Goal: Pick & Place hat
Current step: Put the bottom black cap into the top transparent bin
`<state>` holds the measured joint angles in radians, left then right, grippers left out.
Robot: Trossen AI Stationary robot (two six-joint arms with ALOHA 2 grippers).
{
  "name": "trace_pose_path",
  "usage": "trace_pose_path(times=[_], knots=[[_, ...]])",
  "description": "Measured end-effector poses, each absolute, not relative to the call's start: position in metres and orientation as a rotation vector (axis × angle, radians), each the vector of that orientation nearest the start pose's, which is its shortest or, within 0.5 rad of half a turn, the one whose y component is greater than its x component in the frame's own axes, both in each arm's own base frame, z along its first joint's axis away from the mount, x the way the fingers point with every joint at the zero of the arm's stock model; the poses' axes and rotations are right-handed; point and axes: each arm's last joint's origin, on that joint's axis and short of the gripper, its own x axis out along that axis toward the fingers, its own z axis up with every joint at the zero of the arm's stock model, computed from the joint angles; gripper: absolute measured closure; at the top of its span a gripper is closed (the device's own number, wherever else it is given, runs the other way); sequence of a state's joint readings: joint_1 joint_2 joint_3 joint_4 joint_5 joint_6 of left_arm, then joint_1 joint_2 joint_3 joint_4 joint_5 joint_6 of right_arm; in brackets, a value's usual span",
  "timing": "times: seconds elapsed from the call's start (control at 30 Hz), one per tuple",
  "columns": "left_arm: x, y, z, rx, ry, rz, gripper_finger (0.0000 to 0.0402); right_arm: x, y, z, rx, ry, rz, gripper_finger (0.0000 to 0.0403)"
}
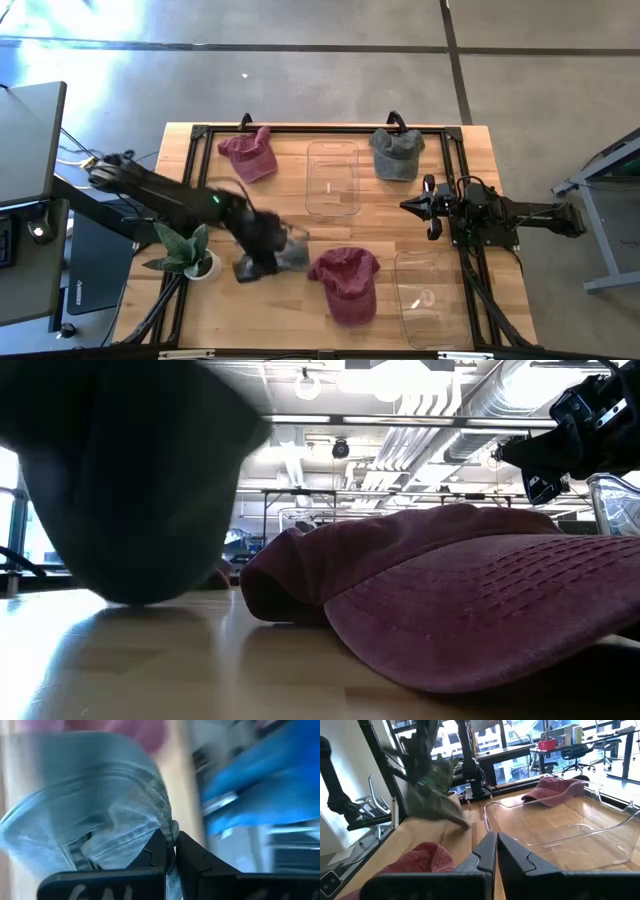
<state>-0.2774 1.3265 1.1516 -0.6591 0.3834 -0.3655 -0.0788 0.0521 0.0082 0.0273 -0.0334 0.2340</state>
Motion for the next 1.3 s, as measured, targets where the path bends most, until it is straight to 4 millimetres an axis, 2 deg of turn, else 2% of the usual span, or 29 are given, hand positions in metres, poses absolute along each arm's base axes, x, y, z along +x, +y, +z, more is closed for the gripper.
trace_pose_path(times=[0.1,0.17,0.37,0.57,0.77,0.93,1.07,1.3], knots=[[0.249,-0.066,0.351,-0.396,0.769,-0.555,0.0396,0.1,-0.007,0.165,0.235,0.011,-0.047,0.0391],[0.251,-0.056,0.372,-0.396,0.652,-0.632,0.0396,0.1,-0.007,0.165,0.235,0.011,-0.047,0.0391],[0.265,-0.028,0.416,-0.37,0.352,-0.711,0.0396,0.1,-0.007,0.165,0.235,0.011,-0.047,0.0391],[0.297,0.005,0.438,-0.318,0.208,-0.655,0.0396,0.1,-0.007,0.165,0.235,0.011,-0.047,0.0391],[0.314,0.045,0.437,-0.181,0.218,-0.543,0.0396,0.1,-0.007,0.165,0.235,0.011,-0.047,0.0391],[0.323,0.084,0.415,-0.075,0.341,-0.433,0.0396,0.1,-0.007,0.165,0.235,0.012,-0.047,0.0391],[0.322,0.112,0.397,0.015,0.431,-0.325,0.0396,0.1,-0.007,0.165,0.235,0.011,-0.047,0.0391],[0.33,0.137,0.373,0.261,0.532,-0.238,0.0396,0.1,-0.007,0.165,0.235,0.011,-0.047,0.0391]])
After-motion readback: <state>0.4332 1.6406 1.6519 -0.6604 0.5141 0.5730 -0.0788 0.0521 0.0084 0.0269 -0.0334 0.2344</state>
